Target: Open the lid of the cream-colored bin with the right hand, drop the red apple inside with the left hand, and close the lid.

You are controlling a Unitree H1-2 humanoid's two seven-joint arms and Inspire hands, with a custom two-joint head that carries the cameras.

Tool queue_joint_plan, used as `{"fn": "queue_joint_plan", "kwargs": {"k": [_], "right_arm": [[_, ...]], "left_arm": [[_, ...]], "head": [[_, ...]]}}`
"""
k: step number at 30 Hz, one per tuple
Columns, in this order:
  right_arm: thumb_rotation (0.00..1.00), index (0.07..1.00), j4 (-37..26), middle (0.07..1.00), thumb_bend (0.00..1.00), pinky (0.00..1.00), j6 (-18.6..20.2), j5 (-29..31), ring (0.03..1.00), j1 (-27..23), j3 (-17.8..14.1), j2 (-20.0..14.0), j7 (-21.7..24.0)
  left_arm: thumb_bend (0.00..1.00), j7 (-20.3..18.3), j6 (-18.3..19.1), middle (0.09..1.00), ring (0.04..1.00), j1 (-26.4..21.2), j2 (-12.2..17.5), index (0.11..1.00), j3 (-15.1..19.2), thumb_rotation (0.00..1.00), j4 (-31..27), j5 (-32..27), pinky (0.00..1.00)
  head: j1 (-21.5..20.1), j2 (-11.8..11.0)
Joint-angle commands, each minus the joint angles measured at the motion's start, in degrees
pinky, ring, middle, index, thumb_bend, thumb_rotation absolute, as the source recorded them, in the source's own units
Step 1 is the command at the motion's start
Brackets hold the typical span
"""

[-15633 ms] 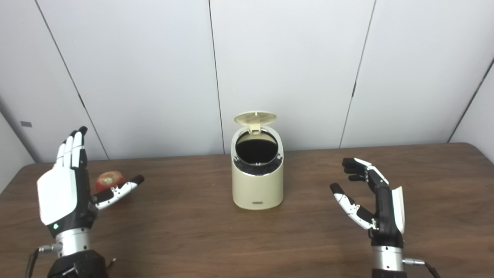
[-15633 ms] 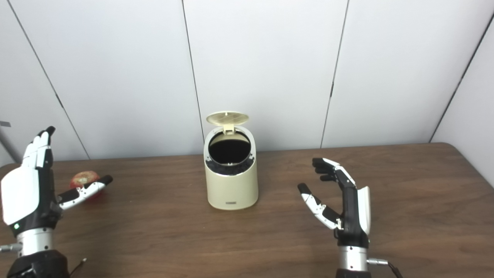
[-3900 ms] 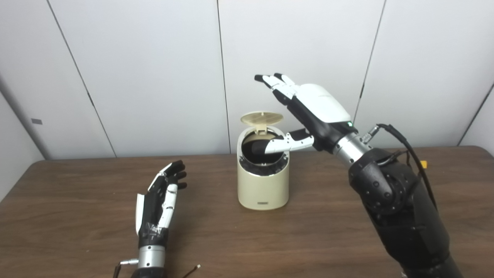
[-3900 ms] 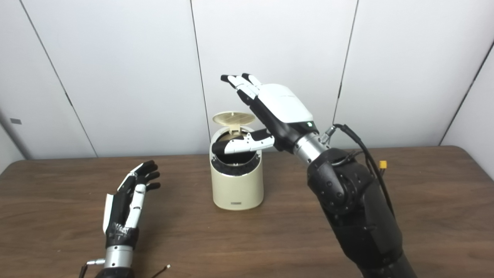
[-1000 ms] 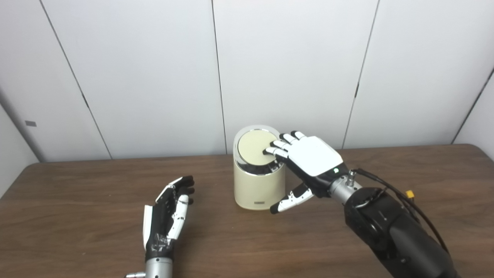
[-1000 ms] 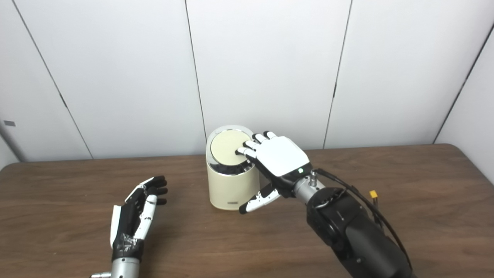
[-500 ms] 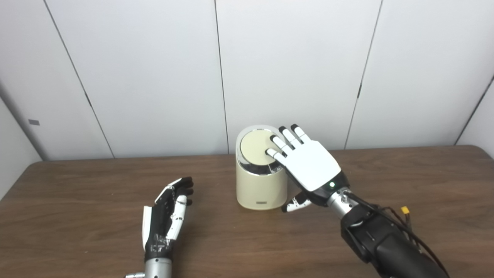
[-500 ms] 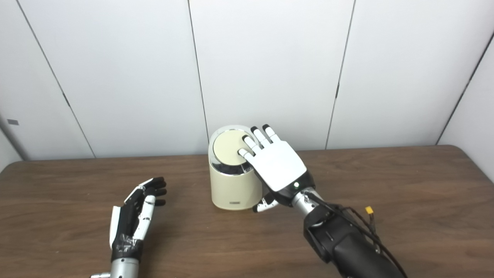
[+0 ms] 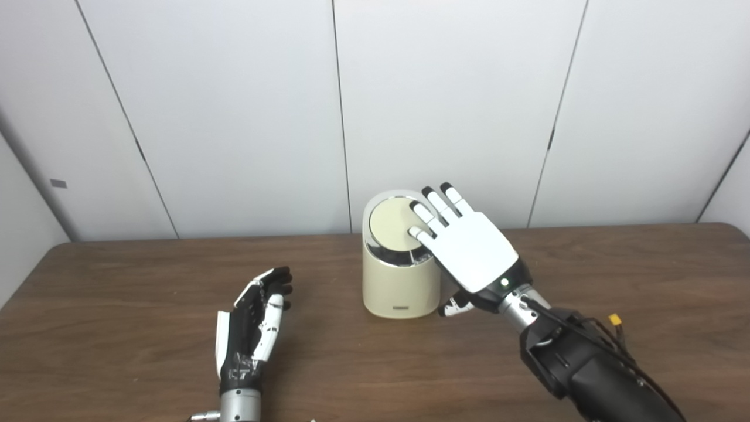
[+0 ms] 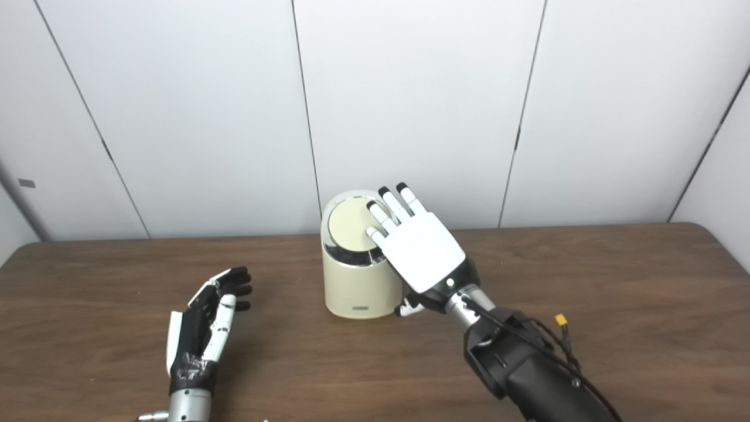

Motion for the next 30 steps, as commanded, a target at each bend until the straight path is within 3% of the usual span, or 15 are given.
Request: {"fn": "queue_joint_plan", "kwargs": {"k": [1, 14, 20, 30], "right_arm": [[0.48, 0.691, 1.9, 0.948, 0.79, 1.0, -0.9, 0.3, 1.0, 0.7, -0.5, -1.6, 4.3], [0.4, 0.784, 1.5, 0.919, 0.75, 0.97, -2.0, 3.3, 0.967, 1.5, -2.3, -1.6, -1.0], [0.4, 0.911, 0.4, 0.954, 0.72, 1.0, -1.2, 4.4, 0.999, 2.0, -3.5, -0.9, 0.7], [0.41, 0.961, 0.0, 0.952, 0.72, 1.0, -1.3, 5.1, 0.996, 2.4, -4.1, -0.4, 0.5]], "left_arm": [[0.31, 0.4, -2.8, 0.752, 0.726, -1.5, 0.5, 0.753, -0.2, 0.7, 0.5, 0.6, 0.66], [0.33, 1.1, -4.3, 0.752, 0.725, -2.3, 0.9, 0.747, -0.8, 0.72, 3.5, 1.8, 0.65], [0.32, 1.0, -3.8, 0.755, 0.734, -2.2, 0.6, 0.755, -0.8, 0.73, 3.3, 1.7, 0.66], [0.3, 1.4, -3.3, 0.75, 0.724, -2.0, 0.4, 0.75, -0.9, 0.69, 2.8, 2.2, 0.65]], "head": [[0.0, 0.0], [0.3, -1.4], [0.4, -1.7], [0.5, -1.8]]}}
